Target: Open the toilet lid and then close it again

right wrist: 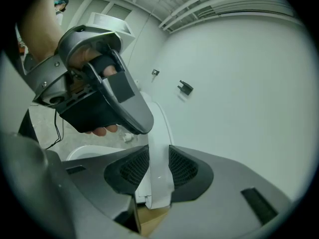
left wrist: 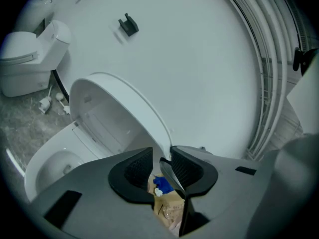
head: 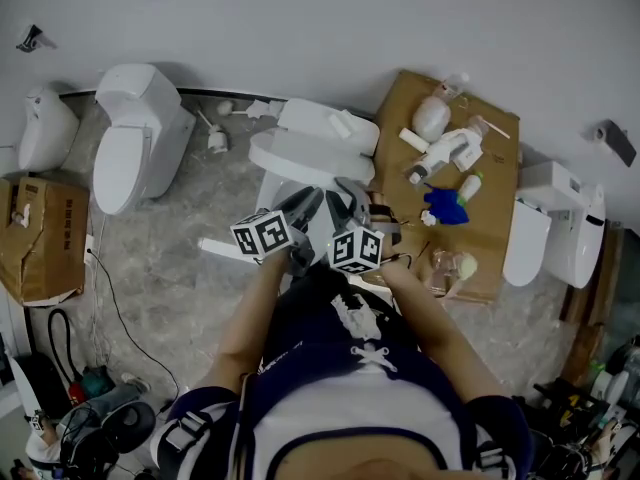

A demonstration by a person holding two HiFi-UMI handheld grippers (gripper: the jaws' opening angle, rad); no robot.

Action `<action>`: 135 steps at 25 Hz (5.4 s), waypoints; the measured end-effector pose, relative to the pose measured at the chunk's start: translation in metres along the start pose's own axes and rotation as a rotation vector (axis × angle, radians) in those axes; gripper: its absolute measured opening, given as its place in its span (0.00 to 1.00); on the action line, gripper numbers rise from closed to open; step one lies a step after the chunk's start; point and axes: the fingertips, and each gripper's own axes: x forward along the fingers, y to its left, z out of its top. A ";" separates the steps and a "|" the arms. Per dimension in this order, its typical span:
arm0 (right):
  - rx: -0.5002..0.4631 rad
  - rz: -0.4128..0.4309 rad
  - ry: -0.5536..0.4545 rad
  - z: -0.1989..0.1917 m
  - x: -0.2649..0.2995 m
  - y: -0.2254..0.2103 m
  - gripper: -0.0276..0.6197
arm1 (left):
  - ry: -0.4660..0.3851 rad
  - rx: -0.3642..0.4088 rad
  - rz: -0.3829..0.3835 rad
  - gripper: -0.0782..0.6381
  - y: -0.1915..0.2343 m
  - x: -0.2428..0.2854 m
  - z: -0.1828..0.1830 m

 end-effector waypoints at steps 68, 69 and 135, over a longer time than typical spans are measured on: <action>-0.180 0.625 0.021 -0.076 -0.037 0.204 0.10 | -0.029 -0.157 0.582 0.27 0.123 -0.110 -0.174; -0.189 0.633 0.026 -0.077 -0.038 0.209 0.10 | -0.025 -0.164 0.587 0.27 0.126 -0.111 -0.178; -0.145 0.739 0.331 -0.207 0.033 0.437 0.10 | 0.228 -0.216 0.510 0.12 0.219 -0.153 -0.323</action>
